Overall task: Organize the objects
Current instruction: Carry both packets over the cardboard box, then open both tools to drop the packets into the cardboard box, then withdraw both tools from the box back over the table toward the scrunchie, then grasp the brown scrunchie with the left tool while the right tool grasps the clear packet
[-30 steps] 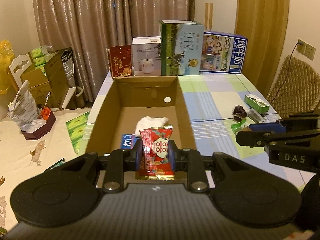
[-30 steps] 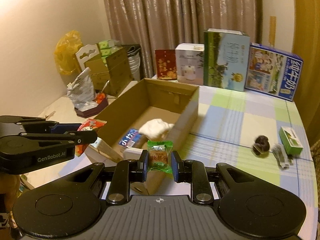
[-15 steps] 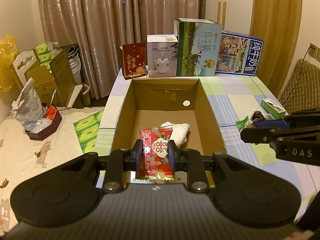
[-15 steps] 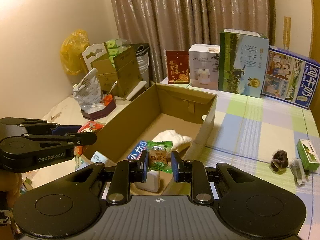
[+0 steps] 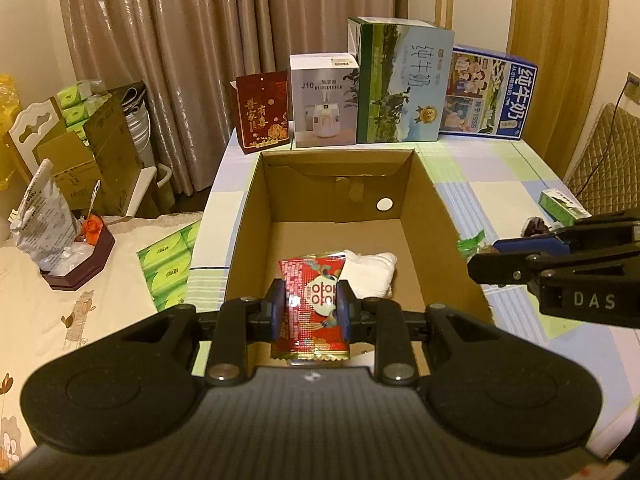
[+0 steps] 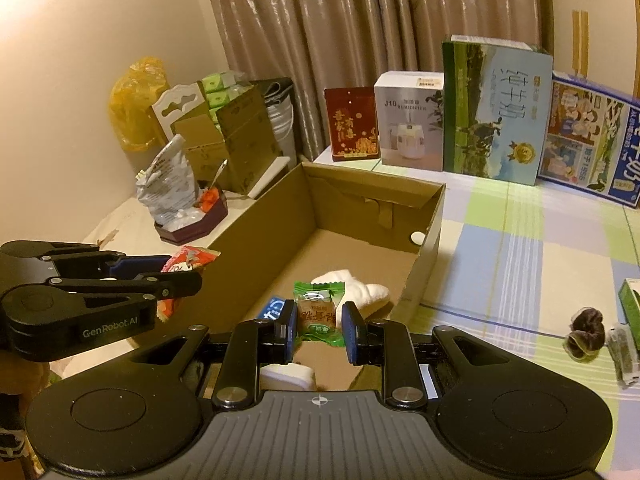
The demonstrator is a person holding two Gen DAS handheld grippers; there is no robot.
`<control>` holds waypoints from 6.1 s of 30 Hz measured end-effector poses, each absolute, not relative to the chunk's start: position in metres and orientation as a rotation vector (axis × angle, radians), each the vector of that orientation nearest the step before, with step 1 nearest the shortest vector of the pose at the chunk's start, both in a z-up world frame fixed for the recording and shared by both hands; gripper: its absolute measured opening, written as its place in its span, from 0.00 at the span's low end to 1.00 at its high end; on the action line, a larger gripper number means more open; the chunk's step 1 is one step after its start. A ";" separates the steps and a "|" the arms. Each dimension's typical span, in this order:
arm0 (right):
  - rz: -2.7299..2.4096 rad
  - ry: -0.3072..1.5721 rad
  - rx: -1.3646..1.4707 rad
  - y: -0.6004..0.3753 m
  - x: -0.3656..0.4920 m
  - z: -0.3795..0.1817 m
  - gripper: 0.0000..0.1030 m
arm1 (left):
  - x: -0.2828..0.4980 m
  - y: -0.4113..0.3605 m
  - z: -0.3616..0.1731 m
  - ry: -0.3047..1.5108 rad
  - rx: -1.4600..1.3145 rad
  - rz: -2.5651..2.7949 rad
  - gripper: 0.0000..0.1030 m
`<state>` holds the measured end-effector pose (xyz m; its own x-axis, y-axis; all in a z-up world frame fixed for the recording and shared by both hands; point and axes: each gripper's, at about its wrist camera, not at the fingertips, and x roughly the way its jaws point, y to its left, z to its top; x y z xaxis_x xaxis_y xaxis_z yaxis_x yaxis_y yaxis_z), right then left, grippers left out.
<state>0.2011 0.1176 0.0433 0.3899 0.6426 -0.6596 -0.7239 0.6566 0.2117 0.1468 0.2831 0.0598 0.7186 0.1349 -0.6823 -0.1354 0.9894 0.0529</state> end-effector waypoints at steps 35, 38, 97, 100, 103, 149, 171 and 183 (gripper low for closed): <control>0.773 0.781 0.020 0.020 0.154 0.049 0.91 | 0.092 0.245 0.083 0.679 -0.077 0.202 0.86; 0.757 0.776 0.031 0.003 0.144 0.054 0.95 | 0.081 0.232 0.089 0.661 -0.087 0.198 0.92; 0.296 0.789 0.241 -0.242 0.181 0.042 0.98 | 0.160 0.015 0.058 0.726 -0.035 -0.143 0.99; 0.291 0.799 0.236 -0.243 0.188 0.038 0.98 | 0.166 0.012 0.053 0.731 -0.031 -0.148 0.99; 0.290 0.802 0.223 -0.244 0.196 0.035 0.98 | 0.174 0.009 0.049 0.727 -0.016 -0.139 0.99; 0.522 0.778 -0.140 -0.158 0.385 -0.092 0.46 | 0.361 -0.006 -0.100 0.814 0.190 -0.143 0.80; 0.540 0.871 -0.063 -0.159 0.401 -0.106 0.36 | 0.372 -0.029 -0.118 0.731 0.257 -0.338 0.51; 0.525 0.895 -0.059 -0.160 0.391 -0.101 0.36 | 0.348 -0.022 -0.112 0.785 0.189 -0.333 0.00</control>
